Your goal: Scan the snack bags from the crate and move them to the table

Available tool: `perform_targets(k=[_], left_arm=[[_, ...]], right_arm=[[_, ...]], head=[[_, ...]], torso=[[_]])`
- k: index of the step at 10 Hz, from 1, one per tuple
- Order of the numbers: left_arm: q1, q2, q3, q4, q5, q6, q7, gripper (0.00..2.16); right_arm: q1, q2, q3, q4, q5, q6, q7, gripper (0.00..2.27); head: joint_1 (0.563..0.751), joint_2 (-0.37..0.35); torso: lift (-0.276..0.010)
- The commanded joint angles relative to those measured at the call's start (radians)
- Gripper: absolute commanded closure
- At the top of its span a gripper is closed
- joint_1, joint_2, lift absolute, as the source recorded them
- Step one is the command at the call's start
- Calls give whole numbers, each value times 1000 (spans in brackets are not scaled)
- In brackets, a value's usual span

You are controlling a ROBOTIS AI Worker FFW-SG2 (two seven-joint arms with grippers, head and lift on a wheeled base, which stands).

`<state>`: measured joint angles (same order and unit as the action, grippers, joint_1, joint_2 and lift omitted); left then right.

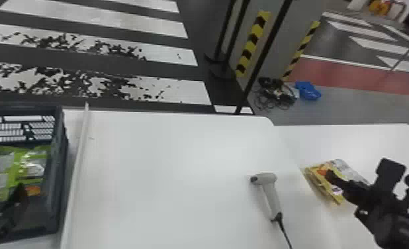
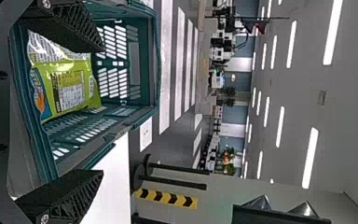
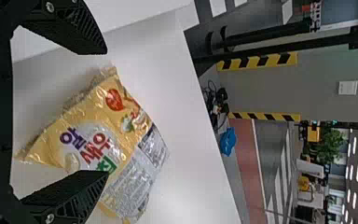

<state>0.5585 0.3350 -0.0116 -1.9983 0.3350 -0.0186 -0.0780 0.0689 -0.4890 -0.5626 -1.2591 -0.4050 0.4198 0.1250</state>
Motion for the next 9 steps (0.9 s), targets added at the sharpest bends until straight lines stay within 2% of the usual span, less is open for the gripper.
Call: perform_targets(k=[1, 4, 7, 9], left_arm=[[-12, -2, -5, 12, 1, 0, 0, 70], [-20, -2, -10, 10, 2, 0, 1, 70], [-22, -5, -19, 9, 4, 0, 0, 70], [-22, -4, -24, -7, 4, 0, 4, 66]], right_arm=[[63, 64, -5, -169, -15, 67, 38, 80], [141, 152, 6, -393, -38, 64, 114, 83], [241, 256, 67, -569, -60, -52, 130, 70], [312, 337, 136, -694, -20, -132, 127, 66]], head=[[695, -350], [695, -350], [695, -350], [695, -296]], torso=[[-95], [-95], [-95], [-95]])
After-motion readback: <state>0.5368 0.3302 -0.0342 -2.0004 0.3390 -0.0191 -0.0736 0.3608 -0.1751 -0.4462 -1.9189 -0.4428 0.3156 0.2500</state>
